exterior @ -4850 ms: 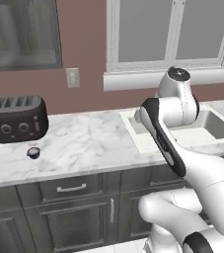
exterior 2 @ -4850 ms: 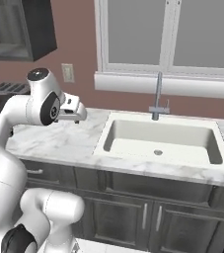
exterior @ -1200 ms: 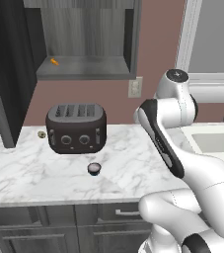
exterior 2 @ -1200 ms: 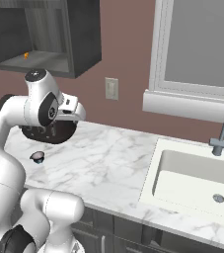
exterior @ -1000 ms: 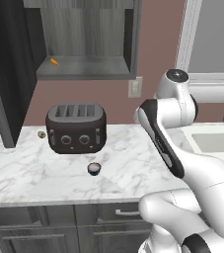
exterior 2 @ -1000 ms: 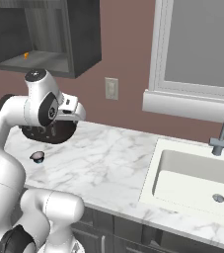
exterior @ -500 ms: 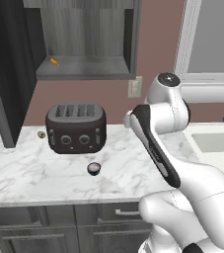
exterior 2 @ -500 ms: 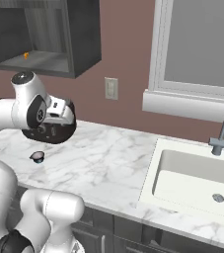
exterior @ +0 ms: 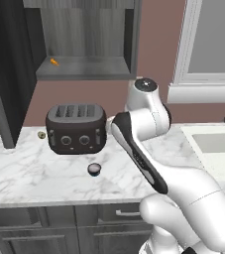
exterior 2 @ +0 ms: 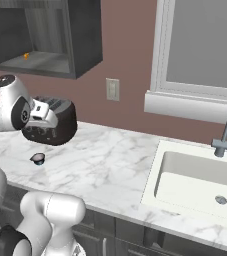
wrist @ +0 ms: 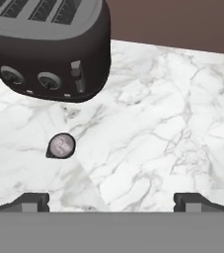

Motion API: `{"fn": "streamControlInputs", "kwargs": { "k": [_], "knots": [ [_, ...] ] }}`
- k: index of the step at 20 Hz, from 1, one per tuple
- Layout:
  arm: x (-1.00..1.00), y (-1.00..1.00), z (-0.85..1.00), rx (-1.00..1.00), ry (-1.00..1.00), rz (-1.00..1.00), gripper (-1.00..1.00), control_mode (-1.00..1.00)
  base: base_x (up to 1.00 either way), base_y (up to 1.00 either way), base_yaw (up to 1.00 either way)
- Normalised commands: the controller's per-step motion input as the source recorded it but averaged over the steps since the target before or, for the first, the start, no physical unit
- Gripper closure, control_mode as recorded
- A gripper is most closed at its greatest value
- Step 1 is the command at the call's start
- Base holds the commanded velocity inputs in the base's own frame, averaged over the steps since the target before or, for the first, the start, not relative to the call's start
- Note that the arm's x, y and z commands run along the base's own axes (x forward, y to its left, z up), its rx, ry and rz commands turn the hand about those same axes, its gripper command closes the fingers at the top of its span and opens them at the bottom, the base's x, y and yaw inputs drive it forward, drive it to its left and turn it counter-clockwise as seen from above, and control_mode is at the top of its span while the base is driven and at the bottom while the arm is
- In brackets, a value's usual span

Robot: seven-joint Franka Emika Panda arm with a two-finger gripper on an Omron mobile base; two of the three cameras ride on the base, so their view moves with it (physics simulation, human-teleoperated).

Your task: Pick the bar and yogurt from the counter and place them in the cabinets closest to them.

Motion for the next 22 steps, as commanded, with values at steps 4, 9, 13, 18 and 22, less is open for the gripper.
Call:
{"fn": "streamControlInputs", "kwargs": {
  "k": [4,9,13,18,22],
  "knots": [
    [-0.16,0.45,-0.19,0.00,0.08,0.04,-1.00,-1.00,0.00,0.00,0.00],
    [-0.32,0.18,-0.07,0.07,0.03,0.08,-1.00,-1.00,0.00,0.00,0.00],
    [-0.28,0.13,0.00,0.16,0.02,0.11,-1.00,-1.00,0.00,0.00,0.00],
    [-0.02,0.14,-0.22,0.04,0.02,0.06,-1.00,-1.00,0.00,0.00,0.00],
    [0.01,0.01,-0.40,-0.02,0.00,0.00,-1.00,-1.00,0.00,0.00,0.00]
  ]
}}
